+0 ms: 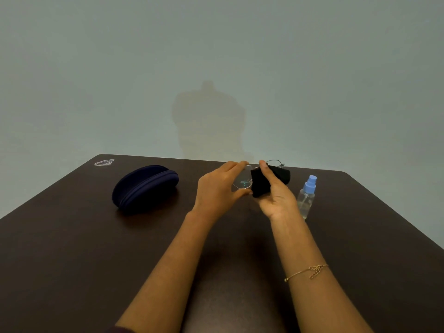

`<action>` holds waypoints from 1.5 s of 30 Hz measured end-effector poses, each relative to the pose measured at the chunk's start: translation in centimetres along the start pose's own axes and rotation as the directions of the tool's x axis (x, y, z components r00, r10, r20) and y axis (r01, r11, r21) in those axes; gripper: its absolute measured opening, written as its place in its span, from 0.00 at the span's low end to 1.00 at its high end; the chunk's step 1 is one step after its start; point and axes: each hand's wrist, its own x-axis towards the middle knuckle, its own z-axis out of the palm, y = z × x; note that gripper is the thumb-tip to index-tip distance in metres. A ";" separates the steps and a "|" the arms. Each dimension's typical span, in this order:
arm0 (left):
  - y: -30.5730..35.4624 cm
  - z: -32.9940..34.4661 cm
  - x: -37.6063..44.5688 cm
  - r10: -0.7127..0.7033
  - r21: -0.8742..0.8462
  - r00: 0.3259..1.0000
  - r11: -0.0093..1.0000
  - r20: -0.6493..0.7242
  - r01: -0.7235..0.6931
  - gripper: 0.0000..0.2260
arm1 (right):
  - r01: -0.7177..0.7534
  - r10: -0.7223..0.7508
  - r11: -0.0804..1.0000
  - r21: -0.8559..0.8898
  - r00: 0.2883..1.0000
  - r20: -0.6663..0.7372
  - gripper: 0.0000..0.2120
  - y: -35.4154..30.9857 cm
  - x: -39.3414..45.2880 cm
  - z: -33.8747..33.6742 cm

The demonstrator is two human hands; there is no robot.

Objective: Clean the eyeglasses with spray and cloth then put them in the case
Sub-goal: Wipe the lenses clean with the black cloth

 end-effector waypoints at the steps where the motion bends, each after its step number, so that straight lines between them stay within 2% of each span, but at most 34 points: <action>1: 0.0 -0.1 0.0 0.022 0.010 1.000 1.000 0.004 -0.022 0.26 | -0.018 0.018 1.000 0.023 1.000 0.000 0.12 -0.2 0.0 -0.2; 5: 0.3 -0.1 -0.2 0.098 0.025 0.995 0.995 0.014 -0.099 0.26 | -0.066 0.072 0.991 0.119 0.996 -0.050 0.17 -0.6 0.2 -0.8; 8: 0.0 -0.1 -0.3 0.119 0.033 0.993 0.992 0.014 -0.119 0.27 | -0.029 0.054 0.980 0.196 0.991 -0.120 0.26 -1.3 0.5 -1.2; 13: -0.3 0.1 -0.5 0.061 -0.006 0.998 0.998 -0.002 -0.061 0.27 | 0.009 0.018 0.976 0.217 0.992 -0.122 0.27 -1.1 0.8 -1.4; 20: -0.6 0.0 -0.2 -0.186 -0.160 0.979 0.972 -0.079 0.172 0.28 | 0.053 -0.053 0.999 0.001 0.998 -0.020 0.21 0.0 0.2 -0.1; 23: -0.7 -0.1 0.0 -0.294 -0.229 0.950 0.937 -0.104 0.265 0.28 | 0.146 -0.190 0.939 -0.313 0.975 -0.113 0.19 -0.3 0.1 -0.1; 24: -0.7 -0.1 0.1 -0.316 -0.224 0.942 0.932 -0.117 0.284 0.28 | 0.193 -0.281 0.861 -0.471 0.952 -0.123 0.17 -0.5 0.1 -0.1; 25: -0.8 -0.2 0.2 -0.330 -0.213 0.935 0.930 -0.129 0.299 0.28 | 0.254 -0.410 0.701 -0.666 0.908 -0.086 0.14 -0.7 0.1 -0.3; 26: -0.9 -0.3 0.3 -0.342 -0.199 0.930 0.929 -0.137 0.312 0.28 | 0.285 -0.544 0.418 -0.863 0.839 0.013 0.14 -1.0 0.2 -0.5; 27: -1.0 -0.4 0.3 -0.354 -0.189 0.924 0.926 -0.143 0.325 0.28 | 0.257 -0.617 0.089 -0.962 0.773 0.149 0.16 -1.2 0.4 -0.8; 28: -1.1 -0.5 0.4 -0.364 -0.181 0.920 0.924 -0.145 0.337 0.28 | 0.219 -0.628 -0.158 -0.963 0.730 0.269 0.20 -1.4 0.4 -1.0; 29: -1.1 -0.5 0.3 -0.371 -0.173 0.917 0.922 -0.145 0.346 0.28 | 0.185 -0.591 -0.275 -0.943 0.741 0.318 0.23 -1.5 0.5 -1.1; 30: -1.1 -0.6 0.3 -0.376 -0.166 0.915 0.921 -0.145 0.352 0.28 | 0.162 -0.531 -0.298 -0.941 0.791 0.304 0.25 -1.7 0.4 -0.9; 32: -1.2 -0.7 0.3 -0.389 -0.169 0.911 0.916 -0.137 0.365 0.29 | 0.144 -0.392 -0.281 -0.949 0.885 0.250 0.25 -1.9 0.3 -0.9; 33: -1.1 -0.7 0.3 -0.397 -0.179 0.909 0.911 -0.130 0.372 0.29 | 0.157 -0.328 -0.283 -0.946 0.911 0.250 0.22 -2.1 0.2 -0.9; 35: -1.0 -0.8 0.4 -0.418 -0.209 0.901 0.897 -0.117 0.389 0.30 | 0.211 -0.263 -0.236 -0.949 0.926 0.272 0.13 -2.4 0.4 -1.0; 37: -0.7 -0.8 0.5 -0.448 -0.256 0.887 0.875 -0.112 0.410 0.31 | 0.227 -0.310 -0.156 -0.961 0.913 0.266 0.10 -2.5 0.3 -0.9; 38: -0.4 -0.7 0.5 -0.462 -0.285 0.880 0.863 -0.107 0.418 0.32 | 0.229 -0.350 -0.071 -0.971 0.906 0.239 0.10 -2.4 0.3 -0.8; 39: -0.1 -0.6 0.6 -0.472 -0.310 0.876 0.851 -0.098 0.423 0.32 | 0.237 -0.378 0.091 -0.967 0.907 0.186 0.10 -2.1 0.2 -0.6; 40: 0.2 -0.5 0.6 -0.476 -0.325 0.875 0.844 -0.086 0.427 0.32 | 0.244 -0.362 0.325 -0.914 0.925 0.118 0.10 -1.6 0.0 -0.3; 41: 0.5 -0.3 0.6 -0.476 -0.325 0.876 0.842 -0.076 0.430 0.32 | 0.221 -0.285 0.572 -0.790 0.957 0.061 0.09 -1.2 -0.3 0.1; 42: 0.8 -0.1 0.6 -0.478 -0.312 0.875 0.844 -0.073 0.435 0.31 | 0.154 -0.165 0.766 -0.624 0.986 0.040 0.08 -0.9 -0.7 0.6; 43: 1.0 0.1 0.6 -0.485 -0.301 0.871 0.844 -0.075 0.444 0.30 | 0.074 -0.053 0.889 -0.452 0.997 0.060 0.07 -0.6 -1.0 1.1; 45: 1.3 0.4 0.6 -0.517 -0.325 0.853 0.820 -0.068 0.471 0.28 | -0.038 0.059 0.981 -0.189 0.992 0.109 0.07 -0.2 -1.4 1.7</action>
